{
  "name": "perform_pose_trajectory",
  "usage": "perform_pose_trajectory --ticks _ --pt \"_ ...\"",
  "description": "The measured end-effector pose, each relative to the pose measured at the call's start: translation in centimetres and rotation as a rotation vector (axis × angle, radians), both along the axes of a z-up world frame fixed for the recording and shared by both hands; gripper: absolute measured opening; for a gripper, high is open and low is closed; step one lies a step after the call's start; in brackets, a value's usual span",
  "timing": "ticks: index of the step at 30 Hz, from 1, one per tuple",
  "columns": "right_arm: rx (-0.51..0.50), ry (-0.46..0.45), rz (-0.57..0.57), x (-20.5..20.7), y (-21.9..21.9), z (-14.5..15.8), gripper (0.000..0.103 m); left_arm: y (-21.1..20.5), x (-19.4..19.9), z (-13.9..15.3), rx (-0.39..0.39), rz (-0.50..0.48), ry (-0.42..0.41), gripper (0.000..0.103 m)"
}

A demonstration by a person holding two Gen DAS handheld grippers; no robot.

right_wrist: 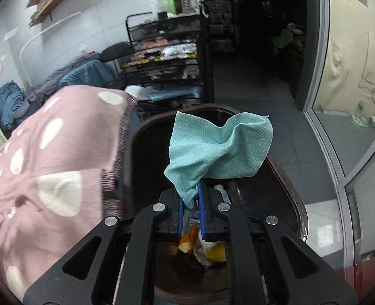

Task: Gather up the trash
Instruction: 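Carry the teal cloth over the brown bin and open the right tool, then lower the white tissue into the bin and open the left tool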

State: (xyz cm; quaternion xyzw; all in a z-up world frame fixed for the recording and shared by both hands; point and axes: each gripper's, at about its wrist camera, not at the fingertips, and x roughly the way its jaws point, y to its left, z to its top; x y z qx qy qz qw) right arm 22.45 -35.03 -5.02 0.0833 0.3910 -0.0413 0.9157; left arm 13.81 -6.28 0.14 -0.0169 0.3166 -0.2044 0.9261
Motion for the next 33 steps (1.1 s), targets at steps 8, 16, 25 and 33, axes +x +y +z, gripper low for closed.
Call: perform_pose_trajectory --ticks 8,16,25,33 --pt "0.031 0.066 -0.029 1.1 -1.3 -2.8 0.043 -0.4 0.0 0.0 0.005 -0.009 0.001 0.027" --pt "0.042 0.002 -0.050 -0.7 -0.9 -2.1 0.078 -1.6 0.5 0.3 0.010 -0.040 0.000 0.027" --pt "0.056 -0.060 -0.076 -3.4 -1.1 -0.2 0.085 -4.7 2.2 0.7 0.014 -0.133 0.002 0.027" --pt "0.074 -0.108 -0.125 -5.7 -2.3 0.9 0.088 -9.1 4.9 0.1 0.030 -0.212 0.062 0.027"
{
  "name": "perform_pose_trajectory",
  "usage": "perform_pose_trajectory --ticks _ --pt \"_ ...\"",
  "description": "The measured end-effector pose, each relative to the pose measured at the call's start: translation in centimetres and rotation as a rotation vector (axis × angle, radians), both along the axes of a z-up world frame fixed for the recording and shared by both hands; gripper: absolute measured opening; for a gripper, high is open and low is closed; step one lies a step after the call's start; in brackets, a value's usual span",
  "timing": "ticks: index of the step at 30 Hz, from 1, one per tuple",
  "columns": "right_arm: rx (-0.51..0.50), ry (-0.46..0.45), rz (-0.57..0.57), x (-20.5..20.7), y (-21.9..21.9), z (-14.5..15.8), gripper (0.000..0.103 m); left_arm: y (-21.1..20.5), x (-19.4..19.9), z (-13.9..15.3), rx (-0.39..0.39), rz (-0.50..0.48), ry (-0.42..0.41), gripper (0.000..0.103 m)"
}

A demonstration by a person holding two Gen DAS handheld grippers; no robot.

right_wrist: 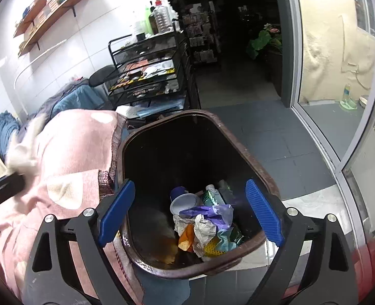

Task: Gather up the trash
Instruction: 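Lower the white tissue into the bin and open the left tool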

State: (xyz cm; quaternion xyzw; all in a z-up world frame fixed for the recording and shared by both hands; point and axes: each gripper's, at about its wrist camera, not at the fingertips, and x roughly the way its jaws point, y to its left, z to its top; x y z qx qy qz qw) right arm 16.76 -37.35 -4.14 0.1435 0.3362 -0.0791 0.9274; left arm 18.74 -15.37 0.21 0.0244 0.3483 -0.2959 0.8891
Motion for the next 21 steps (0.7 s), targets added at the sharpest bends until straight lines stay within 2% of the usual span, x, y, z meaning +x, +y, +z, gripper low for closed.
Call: perform_pose_trajectory --ticks 6,21 --pt "-0.009 -0.015 -0.041 -1.5 -1.0 0.3 0.088 -3.5 1.9 -1.1 0.017 -0.054 0.067 0.027" --pt "0.026 -0.038 -0.191 -4.3 -4.4 0.1 0.088 -9.3 3.6 -1.5 0.091 -0.122 0.072 0.028"
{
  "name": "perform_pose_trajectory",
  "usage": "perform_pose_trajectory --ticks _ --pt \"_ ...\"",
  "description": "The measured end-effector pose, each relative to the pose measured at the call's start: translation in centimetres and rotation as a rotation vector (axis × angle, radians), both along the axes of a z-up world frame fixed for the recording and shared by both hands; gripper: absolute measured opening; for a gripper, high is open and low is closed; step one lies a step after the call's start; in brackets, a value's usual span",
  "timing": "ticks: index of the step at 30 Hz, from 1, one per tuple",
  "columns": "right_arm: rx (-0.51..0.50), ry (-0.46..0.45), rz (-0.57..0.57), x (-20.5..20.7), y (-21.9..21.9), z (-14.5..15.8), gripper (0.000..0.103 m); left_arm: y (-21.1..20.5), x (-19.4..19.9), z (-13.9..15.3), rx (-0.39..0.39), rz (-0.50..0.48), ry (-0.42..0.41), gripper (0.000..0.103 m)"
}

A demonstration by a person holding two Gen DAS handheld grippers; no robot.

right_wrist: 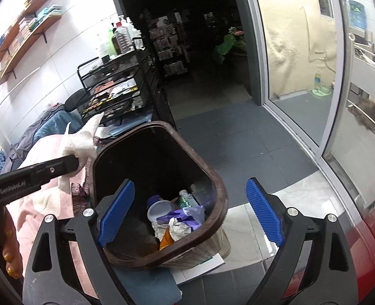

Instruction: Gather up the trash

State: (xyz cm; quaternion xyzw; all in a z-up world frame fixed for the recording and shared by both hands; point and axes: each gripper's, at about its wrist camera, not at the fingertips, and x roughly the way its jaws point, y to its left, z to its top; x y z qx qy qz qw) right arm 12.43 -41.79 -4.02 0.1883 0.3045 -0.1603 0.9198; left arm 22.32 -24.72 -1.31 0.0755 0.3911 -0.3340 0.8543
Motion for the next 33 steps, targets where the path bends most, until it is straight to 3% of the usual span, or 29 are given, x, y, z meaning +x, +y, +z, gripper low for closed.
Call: perform_pose_trajectory --ticks 3,4,5,6,7,10,15,26,33 --pt "0.005 0.001 -0.014 -0.2 -0.4 0.0 0.088 -0.6 0.2 0.0 0.003 -0.011 0.000 0.032" --pt "0.004 0.000 -0.017 -0.2 -0.4 0.1 0.088 -0.7 0.2 0.0 0.004 -0.013 0.003 0.040" --pt "0.003 0.001 -0.021 -0.3 -0.6 -0.1 0.088 -0.7 0.3 0.0 0.005 -0.013 -0.001 0.057" --pt "0.003 0.003 -0.025 -0.4 -0.6 -0.1 0.089 -0.7 0.2 0.2 0.005 -0.009 -0.013 0.065" --pt "0.004 0.003 -0.027 -0.3 -0.6 -0.1 0.090 -0.6 0.0 0.4 -0.002 -0.002 -0.036 0.080" --pt "0.010 0.004 -0.031 -0.4 -0.8 -0.3 0.091 -0.1 -0.7 1.2 -0.028 -0.002 -0.098 0.093" --pt "0.012 0.011 -0.027 -0.2 -0.5 -0.4 0.091 0.6 -1.4 2.1 -0.039 0.003 -0.155 0.097" --pt "0.003 0.003 0.015 0.2 1.0 -0.2 0.094 5.9 -4.0 3.7 -0.120 0.092 -0.230 0.098" --pt "-0.011 -0.018 0.077 1.0 3.3 0.4 0.095 10.2 -6.9 4.5 -0.103 0.172 -0.312 0.098"
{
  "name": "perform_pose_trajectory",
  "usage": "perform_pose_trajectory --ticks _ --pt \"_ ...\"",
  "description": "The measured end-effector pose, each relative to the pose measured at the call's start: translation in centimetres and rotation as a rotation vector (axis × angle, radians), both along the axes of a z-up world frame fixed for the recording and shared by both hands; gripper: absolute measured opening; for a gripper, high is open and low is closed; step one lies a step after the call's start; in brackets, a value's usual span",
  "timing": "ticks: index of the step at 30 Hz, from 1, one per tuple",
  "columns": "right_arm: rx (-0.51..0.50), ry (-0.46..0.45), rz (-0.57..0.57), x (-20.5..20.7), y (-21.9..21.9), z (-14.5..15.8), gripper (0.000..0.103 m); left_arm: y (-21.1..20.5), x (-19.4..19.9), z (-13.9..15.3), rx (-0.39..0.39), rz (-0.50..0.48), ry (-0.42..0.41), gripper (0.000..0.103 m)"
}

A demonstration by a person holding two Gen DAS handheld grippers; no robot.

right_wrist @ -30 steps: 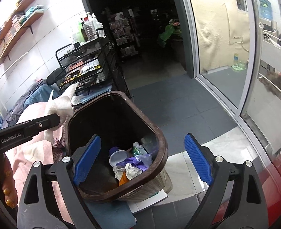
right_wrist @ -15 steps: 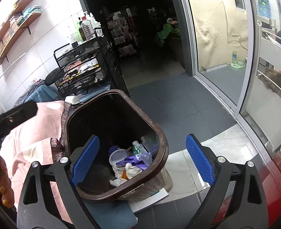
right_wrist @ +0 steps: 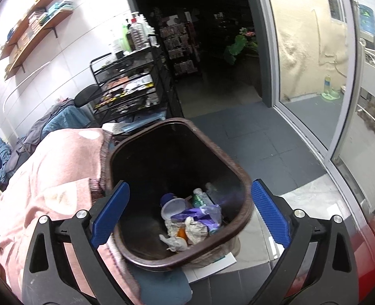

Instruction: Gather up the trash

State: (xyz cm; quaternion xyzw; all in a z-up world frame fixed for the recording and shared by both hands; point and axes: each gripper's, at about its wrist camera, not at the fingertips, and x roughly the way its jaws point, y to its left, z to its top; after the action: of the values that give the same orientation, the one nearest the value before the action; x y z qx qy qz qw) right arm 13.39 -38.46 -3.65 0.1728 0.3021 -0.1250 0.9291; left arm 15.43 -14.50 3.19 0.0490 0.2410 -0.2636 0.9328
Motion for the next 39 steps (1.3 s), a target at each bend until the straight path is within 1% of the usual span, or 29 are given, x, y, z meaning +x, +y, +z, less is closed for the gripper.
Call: perform_pose_trajectory --ticks 5,7,9,13,17,25,29,34,39 --pt "-0.018 -0.030 0.051 0.4 2.4 0.8 0.097 2.9 -1.9 0.0 0.033 0.111 -0.055 0.098" --pt "-0.031 -0.048 0.081 0.5 3.7 1.3 0.097 4.1 -2.2 0.1 0.021 0.138 -0.056 0.098" --pt "-0.047 -0.066 0.108 0.6 5.1 1.8 0.097 5.5 -2.7 0.1 0.000 0.181 -0.061 0.098" --pt "-0.087 -0.102 0.158 0.4 7.7 2.6 0.097 7.8 -3.7 0.0 -0.015 0.264 -0.079 0.098" --pt "-0.101 -0.149 0.224 -0.2 10.4 3.4 0.097 9.6 -4.7 -0.1 -0.010 0.339 -0.102 0.098" --pt "-0.126 -0.189 0.315 -1.2 15.0 4.1 0.097 12.2 -7.3 -0.3 0.012 0.456 -0.167 0.098" --pt "-0.128 -0.202 0.342 -2.2 16.7 4.1 0.097 13.3 -8.3 -0.6 0.004 0.502 -0.170 0.098" --pt "-0.156 -0.224 0.360 -3.7 18.1 4.2 0.097 14.5 -9.0 -1.1 -0.052 0.522 -0.129 0.098" --pt "-0.189 -0.238 0.370 -4.9 18.8 4.3 0.097 14.5 -10.0 -1.4 -0.031 0.531 -0.150 0.098"
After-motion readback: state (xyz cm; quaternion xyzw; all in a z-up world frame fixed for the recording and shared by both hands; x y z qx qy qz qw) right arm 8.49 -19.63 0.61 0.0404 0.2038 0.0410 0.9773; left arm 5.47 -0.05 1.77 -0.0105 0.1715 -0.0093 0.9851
